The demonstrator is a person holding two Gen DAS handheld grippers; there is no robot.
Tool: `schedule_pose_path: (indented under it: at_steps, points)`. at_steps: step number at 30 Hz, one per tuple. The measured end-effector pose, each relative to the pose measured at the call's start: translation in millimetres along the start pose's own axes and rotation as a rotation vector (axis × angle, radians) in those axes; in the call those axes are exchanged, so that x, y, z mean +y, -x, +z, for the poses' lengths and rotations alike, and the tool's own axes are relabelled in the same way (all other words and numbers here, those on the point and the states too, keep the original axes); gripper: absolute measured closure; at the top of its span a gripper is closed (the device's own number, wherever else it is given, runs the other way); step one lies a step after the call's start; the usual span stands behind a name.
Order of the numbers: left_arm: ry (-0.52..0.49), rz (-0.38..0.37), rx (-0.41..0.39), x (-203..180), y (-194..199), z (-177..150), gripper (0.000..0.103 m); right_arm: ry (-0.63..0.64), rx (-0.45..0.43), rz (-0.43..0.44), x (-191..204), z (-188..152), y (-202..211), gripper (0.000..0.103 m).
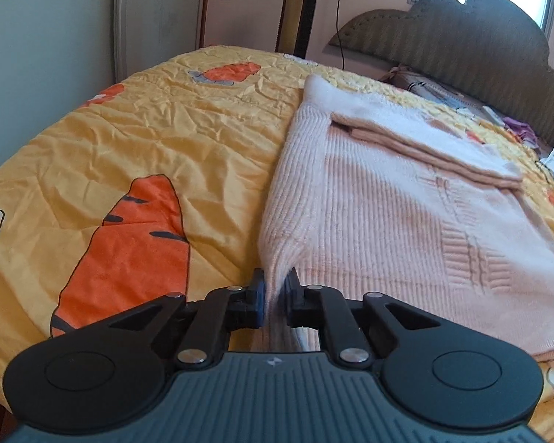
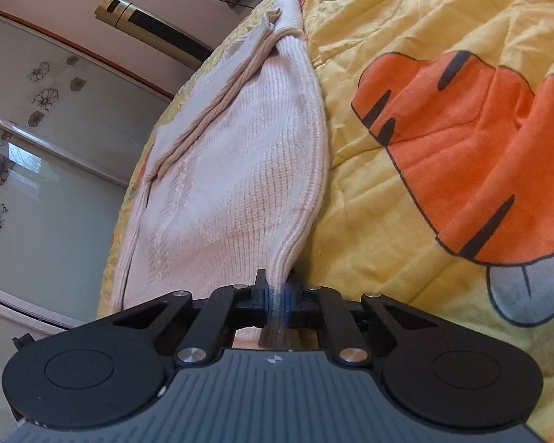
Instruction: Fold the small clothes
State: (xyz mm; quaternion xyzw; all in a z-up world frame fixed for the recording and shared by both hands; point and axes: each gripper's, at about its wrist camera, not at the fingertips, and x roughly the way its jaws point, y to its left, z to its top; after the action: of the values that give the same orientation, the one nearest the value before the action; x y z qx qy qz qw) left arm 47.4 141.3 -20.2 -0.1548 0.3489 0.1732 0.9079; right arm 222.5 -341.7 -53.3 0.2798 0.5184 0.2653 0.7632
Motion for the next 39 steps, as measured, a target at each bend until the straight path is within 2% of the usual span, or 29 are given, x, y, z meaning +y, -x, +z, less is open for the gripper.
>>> schedule_pose_path:
  at_steps: [2,5,9,11,12,13,16,18,21,23,25,27,28,30,33,36,39]
  points:
    - [-0.004,-0.032,-0.009,-2,7,3,0.093,0.032,-0.042,-0.031,1,12,20,0.092]
    - [-0.025,-0.010,0.038,-4,-3,-7,0.093,0.054,-0.047,-0.040,-2,27,43,0.092]
    - [0.000,-0.001,0.051,4,-7,-13,0.092,0.053,0.062,-0.064,-5,15,22,0.092]
    - [-0.019,-0.005,0.058,4,-8,-11,0.092,0.022,0.055,-0.040,-9,6,17,0.092]
    - [-0.027,-0.011,0.071,4,-10,-11,0.091,-0.005,0.046,-0.028,-11,4,18,0.090]
    - [-0.026,-0.018,0.079,5,-11,-10,0.091,-0.032,0.027,-0.016,-13,2,20,0.082]
    - [0.008,-0.037,0.094,7,-16,-7,0.090,-0.099,0.003,0.010,-20,-1,25,0.073]
    - [0.021,-0.036,0.098,6,-18,-5,0.087,-0.109,-0.001,0.023,-20,-3,25,0.071]
    - [0.014,-0.027,0.105,1,-16,-3,0.077,-0.104,0.010,0.024,-17,-2,20,0.071]
    - [-0.011,-0.021,0.090,-1,-17,-4,0.060,-0.110,0.010,0.027,-17,0,18,0.070]
    - [-0.025,-0.004,0.072,-1,-19,-7,0.060,-0.102,0.011,0.028,-14,1,16,0.069]
    - [-0.033,0.002,0.049,-1,-19,-10,0.075,-0.104,0.008,0.037,-14,2,13,0.069]
    - [-0.030,-0.019,0.052,0,-18,-9,0.093,-0.097,0.009,0.046,-12,1,10,0.080]
    - [-0.020,-0.027,0.052,0,-16,-6,0.093,-0.095,0.023,0.055,-12,0,7,0.089]
    - [0.011,-0.067,0.062,4,-13,0,0.093,-0.057,-0.004,0.086,-8,-4,12,0.090]
    - [0.121,-0.152,0.061,19,-7,17,0.093,-0.083,-0.035,0.132,-6,1,21,0.090]
    - [0.217,-0.257,0.036,33,3,42,0.094,-0.103,-0.073,0.230,5,13,33,0.090]
